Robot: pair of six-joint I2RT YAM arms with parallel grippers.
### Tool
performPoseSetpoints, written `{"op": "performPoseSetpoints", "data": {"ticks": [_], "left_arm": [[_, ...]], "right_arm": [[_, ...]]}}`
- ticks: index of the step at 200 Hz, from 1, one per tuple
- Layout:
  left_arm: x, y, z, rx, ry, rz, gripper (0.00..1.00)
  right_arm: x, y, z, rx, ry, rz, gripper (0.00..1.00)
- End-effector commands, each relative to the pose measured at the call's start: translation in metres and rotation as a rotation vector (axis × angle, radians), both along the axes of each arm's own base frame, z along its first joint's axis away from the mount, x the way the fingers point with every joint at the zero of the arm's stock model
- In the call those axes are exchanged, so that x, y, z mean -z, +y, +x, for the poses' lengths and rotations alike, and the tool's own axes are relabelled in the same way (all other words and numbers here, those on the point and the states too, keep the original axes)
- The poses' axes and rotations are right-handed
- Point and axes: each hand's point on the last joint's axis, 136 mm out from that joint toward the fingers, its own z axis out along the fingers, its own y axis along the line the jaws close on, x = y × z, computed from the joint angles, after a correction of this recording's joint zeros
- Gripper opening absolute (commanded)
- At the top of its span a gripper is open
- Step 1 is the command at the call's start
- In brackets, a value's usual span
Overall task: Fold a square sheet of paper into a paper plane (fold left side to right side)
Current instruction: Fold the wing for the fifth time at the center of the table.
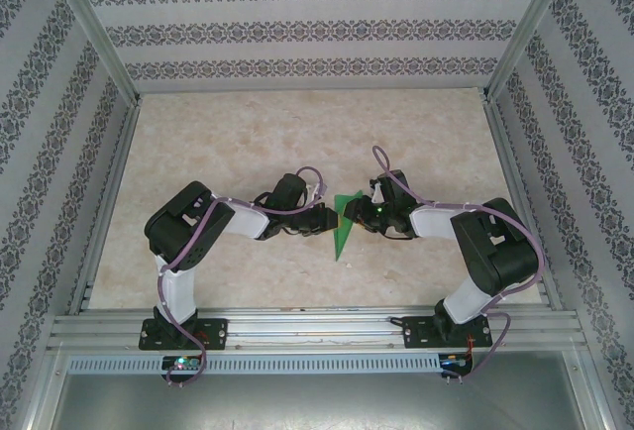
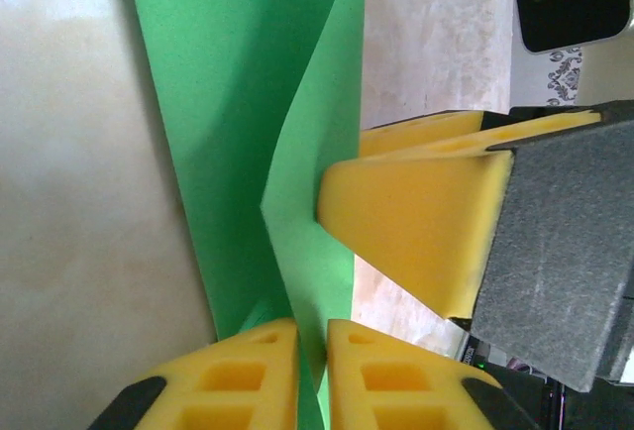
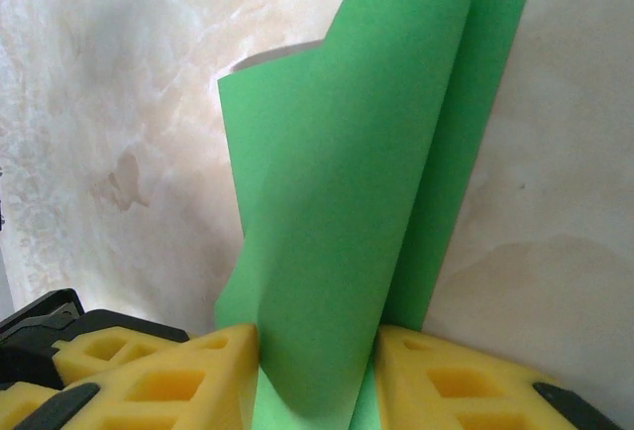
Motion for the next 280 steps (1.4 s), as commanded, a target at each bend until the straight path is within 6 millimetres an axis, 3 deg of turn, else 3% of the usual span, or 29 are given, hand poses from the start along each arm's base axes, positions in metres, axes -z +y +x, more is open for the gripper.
{"op": "performPoseSetpoints", "data": {"ticks": [1,108,173,280], "left_arm": [[0.011,0.003,0.004,0.005,0.004,0.027,0.11],[0.029,0.013,0.004,-0.026,0.019,0.102,0.03],[0.042,0.026,0.000,-0.044,0.052,0.194,0.00],[0.063,0.037,-0.005,-0.063,0.122,0.293,0.00]], "right_arm": [[0.024,-0.004,-0.009,-0.006,0.047,-0.077,0.37],[0.023,-0.005,-0.010,-0.015,0.049,-0.090,0.37],[0.004,-0.001,-0.002,-0.010,0.008,-0.047,0.37],[-0.007,-0.002,-0.001,0.006,-0.019,-0.020,0.33]]}}
